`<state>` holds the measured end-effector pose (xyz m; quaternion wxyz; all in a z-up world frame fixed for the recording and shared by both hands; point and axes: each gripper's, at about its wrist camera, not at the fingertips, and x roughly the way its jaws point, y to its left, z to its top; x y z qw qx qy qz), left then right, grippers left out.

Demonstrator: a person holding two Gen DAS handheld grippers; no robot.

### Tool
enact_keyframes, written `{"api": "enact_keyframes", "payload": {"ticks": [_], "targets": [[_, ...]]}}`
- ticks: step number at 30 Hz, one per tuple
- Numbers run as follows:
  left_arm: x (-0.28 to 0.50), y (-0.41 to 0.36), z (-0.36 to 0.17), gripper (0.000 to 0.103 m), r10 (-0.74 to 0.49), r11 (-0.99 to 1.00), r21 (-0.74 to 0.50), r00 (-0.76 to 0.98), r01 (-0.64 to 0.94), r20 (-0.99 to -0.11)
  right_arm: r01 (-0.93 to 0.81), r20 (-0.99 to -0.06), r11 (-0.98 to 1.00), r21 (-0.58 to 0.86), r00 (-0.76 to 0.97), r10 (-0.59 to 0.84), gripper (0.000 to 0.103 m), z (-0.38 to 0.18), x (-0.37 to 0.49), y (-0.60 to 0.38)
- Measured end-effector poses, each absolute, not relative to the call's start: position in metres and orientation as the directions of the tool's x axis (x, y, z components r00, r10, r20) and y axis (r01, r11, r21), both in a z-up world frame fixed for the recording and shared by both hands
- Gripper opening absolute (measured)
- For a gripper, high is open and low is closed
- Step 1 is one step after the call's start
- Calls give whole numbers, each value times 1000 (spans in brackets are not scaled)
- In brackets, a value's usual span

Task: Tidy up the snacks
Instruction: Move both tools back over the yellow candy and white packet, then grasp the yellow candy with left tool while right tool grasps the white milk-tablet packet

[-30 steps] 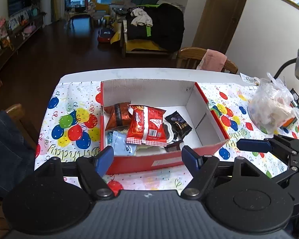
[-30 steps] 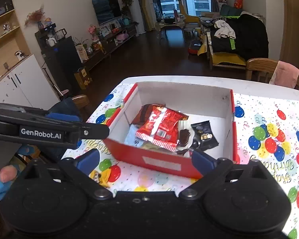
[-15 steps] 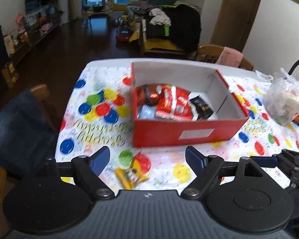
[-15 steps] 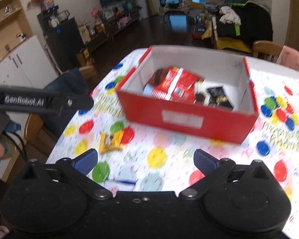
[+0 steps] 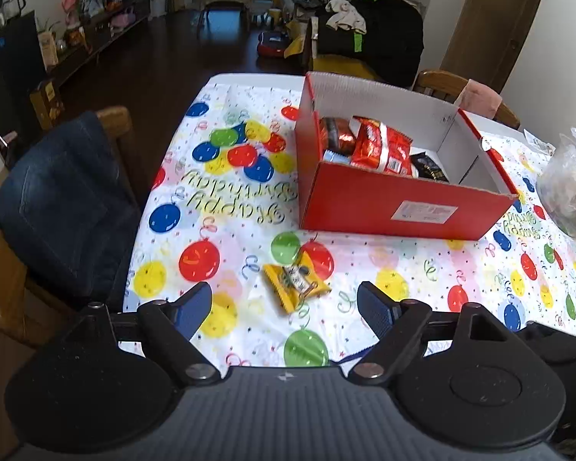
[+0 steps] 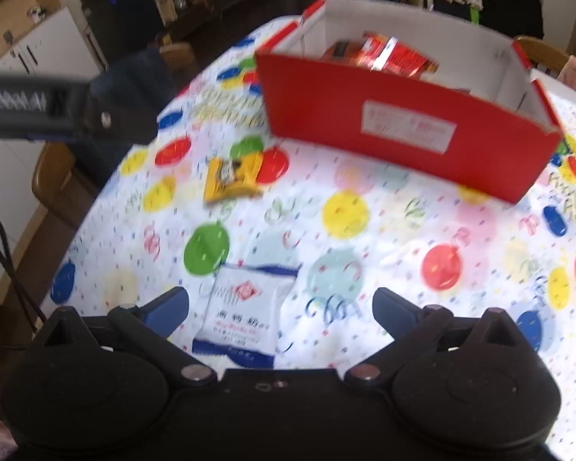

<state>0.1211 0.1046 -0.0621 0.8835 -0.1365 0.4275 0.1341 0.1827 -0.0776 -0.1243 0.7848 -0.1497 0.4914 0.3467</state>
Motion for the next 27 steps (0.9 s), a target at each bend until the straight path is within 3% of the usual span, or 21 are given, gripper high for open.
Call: {"api": "enact_keyframes", "payload": {"ticks": [9,27], "targets": [[114,109,-78,83,127,917,-119,562,-380,-817,-681,-901,730,59,278,333,97,-151,173,-52],[135,125,-98,83,42,908,-173,494,-381,-868,-723,-924,691,22,249,291,72,-167,169,-38]]}}
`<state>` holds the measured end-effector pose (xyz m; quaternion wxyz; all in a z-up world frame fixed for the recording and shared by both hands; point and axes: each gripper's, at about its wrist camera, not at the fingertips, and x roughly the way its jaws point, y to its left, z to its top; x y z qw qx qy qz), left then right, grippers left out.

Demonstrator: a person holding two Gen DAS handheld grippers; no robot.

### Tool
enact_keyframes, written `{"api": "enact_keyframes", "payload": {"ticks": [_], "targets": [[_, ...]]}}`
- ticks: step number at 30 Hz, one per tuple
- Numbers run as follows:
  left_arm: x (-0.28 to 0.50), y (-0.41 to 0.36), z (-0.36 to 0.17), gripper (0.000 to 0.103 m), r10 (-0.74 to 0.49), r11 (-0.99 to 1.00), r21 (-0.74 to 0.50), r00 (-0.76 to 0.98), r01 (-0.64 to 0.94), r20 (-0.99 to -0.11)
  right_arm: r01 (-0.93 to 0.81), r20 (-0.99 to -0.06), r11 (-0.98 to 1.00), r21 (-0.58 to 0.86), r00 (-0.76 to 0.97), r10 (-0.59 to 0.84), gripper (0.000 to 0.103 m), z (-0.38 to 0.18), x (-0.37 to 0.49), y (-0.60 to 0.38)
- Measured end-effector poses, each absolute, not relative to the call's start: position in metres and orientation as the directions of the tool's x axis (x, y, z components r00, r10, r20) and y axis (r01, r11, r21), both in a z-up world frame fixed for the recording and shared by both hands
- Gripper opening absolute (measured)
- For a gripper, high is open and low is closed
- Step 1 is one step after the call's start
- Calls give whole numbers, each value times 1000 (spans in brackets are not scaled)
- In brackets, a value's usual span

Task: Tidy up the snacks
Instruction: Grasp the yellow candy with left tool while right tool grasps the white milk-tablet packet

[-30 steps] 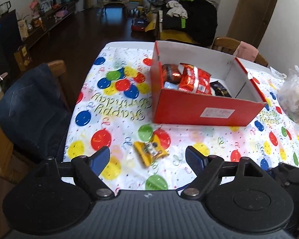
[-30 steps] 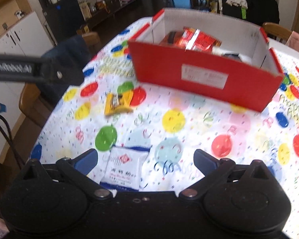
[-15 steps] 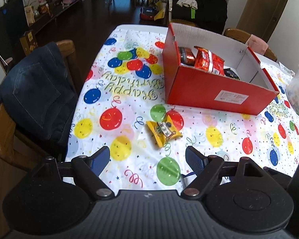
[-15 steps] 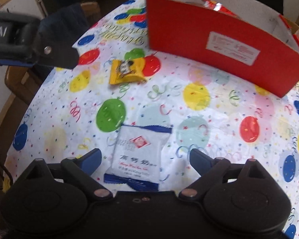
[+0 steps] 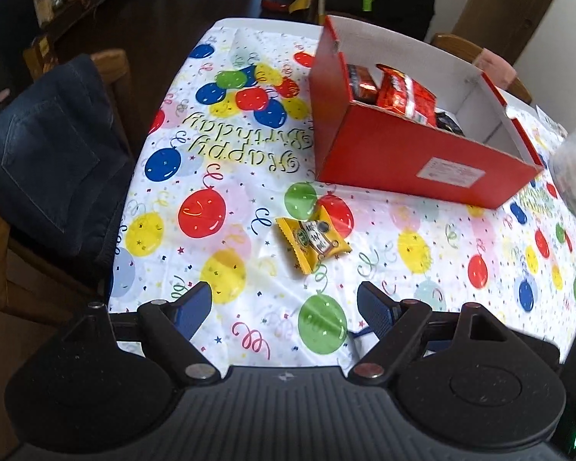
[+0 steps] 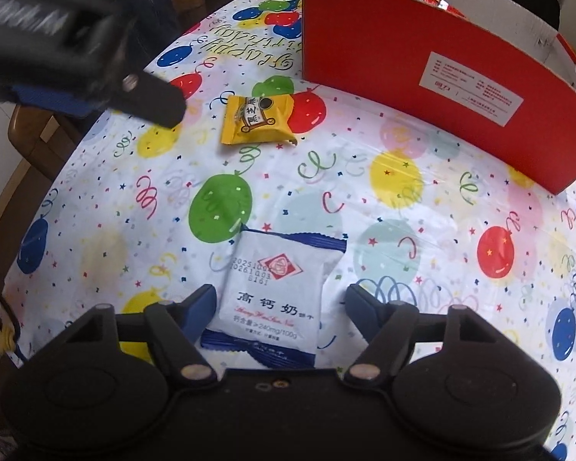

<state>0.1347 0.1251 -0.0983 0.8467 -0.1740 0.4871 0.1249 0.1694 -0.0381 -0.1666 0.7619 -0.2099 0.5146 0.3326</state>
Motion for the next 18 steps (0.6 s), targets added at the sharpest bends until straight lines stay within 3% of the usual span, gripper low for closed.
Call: {"api": "enact_keyframes", "payload": {"ticks": [5,18], "targets": [[151,128,-99,83,23,914,-181,493,-362,-870,-733,-921,680,13,256,294,52,-164,171,-43],[195,105,-112,83,-59,992,4,489,128,-870,-631,-904,750,198,179,389,51,-152,202,-91]]}}
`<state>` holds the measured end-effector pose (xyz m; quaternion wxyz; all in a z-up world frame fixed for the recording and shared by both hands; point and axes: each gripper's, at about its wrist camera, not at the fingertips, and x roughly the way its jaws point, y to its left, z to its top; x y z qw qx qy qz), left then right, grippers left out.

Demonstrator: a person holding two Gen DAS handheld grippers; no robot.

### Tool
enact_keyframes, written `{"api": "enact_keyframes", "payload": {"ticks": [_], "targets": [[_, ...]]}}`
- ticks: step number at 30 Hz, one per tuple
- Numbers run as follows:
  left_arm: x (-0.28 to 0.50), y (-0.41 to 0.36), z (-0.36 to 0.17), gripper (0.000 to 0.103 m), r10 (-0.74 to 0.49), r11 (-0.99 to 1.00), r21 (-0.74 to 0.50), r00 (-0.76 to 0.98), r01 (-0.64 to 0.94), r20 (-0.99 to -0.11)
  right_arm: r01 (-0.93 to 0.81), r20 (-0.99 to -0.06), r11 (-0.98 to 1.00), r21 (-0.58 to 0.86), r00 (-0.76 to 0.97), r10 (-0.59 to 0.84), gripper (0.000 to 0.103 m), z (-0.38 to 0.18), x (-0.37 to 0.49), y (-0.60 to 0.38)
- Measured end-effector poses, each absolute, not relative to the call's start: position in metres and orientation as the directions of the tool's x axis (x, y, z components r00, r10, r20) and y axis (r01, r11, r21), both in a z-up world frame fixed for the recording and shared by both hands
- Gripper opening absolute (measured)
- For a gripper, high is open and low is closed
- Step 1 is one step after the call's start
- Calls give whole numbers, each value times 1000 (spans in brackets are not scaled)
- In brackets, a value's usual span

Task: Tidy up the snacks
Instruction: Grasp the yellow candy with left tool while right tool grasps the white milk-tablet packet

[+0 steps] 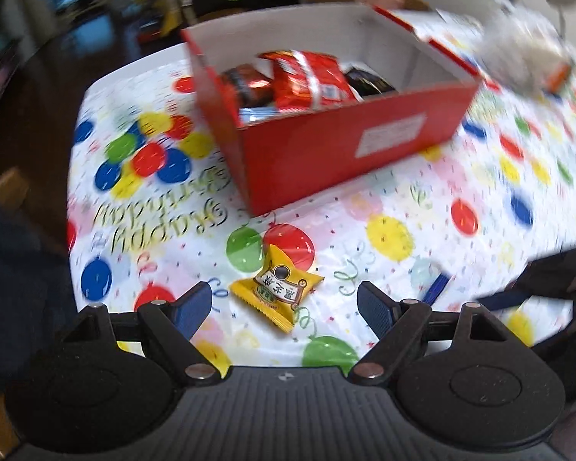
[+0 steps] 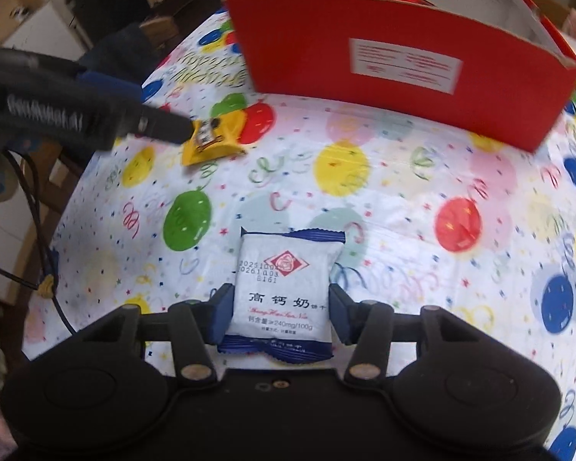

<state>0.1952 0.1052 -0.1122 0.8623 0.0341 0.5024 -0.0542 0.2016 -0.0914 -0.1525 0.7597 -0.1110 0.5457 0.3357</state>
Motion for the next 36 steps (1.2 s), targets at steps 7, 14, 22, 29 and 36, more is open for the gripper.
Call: {"api": "enact_keyframes", "payload": {"ticks": [7,14,22,29,36], "targets": [[225,107,-132,83,-104,972,-11,391,235,-915,-623,-888,745,237,171,426,51,-146,206,-101],[236,95,-152,82,-80,952,24,326,304,-942,-609,-886,753,249,170,431,51,-145,216,-108],[243,93,-159,59,-68,968,21,342,250,-937,-599,-885,759,256,171,434,51,-145,222,-111],[240,97,-161,41,-45,982,24,358,185,-932,-591,-887,767,252,176,427,50,-146,223,-113],[231,106,-159,39,-24,1000,-27,397,-1,-918,-565,-877,785,254,208,433,50,-141,225,-119]]}}
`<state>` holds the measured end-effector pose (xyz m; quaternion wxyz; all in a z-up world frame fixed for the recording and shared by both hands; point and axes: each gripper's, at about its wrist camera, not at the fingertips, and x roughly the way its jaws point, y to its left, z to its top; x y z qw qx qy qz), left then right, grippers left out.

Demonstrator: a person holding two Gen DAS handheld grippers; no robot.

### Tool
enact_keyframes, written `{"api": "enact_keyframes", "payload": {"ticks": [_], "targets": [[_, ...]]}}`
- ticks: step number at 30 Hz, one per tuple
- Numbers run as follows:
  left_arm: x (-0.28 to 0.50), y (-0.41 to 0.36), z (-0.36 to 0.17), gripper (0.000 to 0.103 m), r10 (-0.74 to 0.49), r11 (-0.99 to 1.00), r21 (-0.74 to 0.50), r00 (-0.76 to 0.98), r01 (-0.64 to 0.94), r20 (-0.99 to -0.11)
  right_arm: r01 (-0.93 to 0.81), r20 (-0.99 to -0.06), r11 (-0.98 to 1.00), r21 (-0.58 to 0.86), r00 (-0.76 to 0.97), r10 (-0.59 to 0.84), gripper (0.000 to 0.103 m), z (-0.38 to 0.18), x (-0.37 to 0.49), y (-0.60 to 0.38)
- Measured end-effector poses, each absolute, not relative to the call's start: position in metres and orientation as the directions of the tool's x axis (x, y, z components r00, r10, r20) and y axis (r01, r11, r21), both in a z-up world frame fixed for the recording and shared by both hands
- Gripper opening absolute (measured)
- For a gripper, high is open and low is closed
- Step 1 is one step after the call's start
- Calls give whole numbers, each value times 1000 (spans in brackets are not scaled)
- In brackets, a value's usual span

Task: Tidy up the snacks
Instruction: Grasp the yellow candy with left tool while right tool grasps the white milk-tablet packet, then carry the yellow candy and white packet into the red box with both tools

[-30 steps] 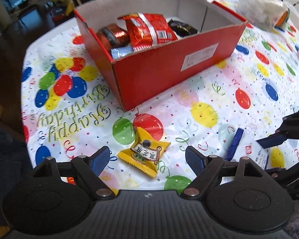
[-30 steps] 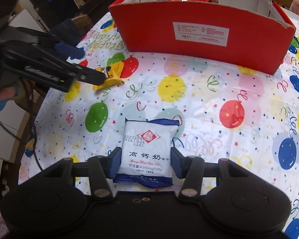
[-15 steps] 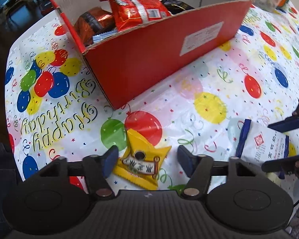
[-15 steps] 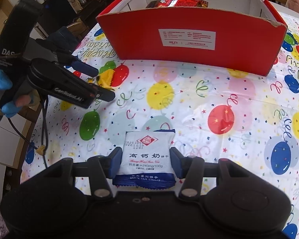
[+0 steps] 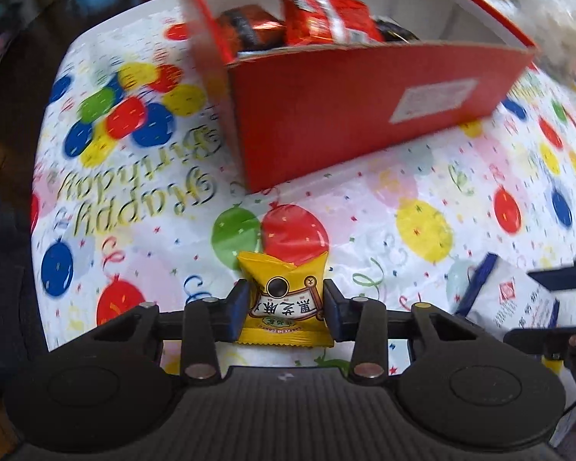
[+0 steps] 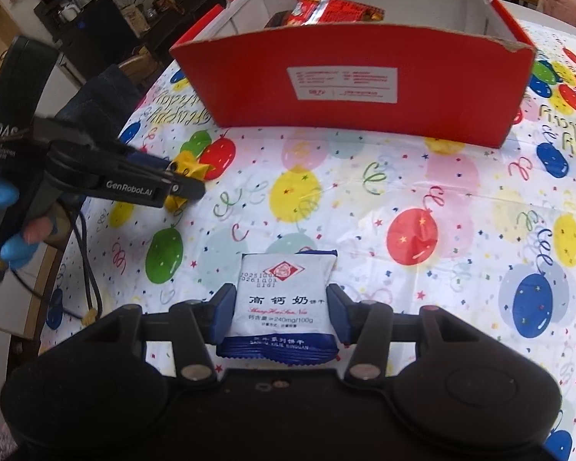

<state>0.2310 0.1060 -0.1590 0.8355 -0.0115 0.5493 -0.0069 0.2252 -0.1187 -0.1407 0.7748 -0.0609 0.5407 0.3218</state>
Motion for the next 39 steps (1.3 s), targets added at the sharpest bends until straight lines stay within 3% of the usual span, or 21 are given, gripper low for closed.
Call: {"api": "enact_keyframes", "payload": {"ticks": [4,11,26,39], "targets": [[221,112,-158,39,-12,982,-90,420,-167,-907,-535,-873,805,256,231,431,49,-138,227,-126],[198,111,-150,36,-12,955,-137,427,-265,-904,-496,-858,828,261,273,434,49,-129,224,-135],[172,84,-78,35,8,956,-158,559,-248,-829,-455,-764,851,262,441,471,49,-70,227,-155],[215,67,-16,35,15,971,-149,668,-188,-744,-472,-684,859,198,561,466,49,-25,273,-150]]}}
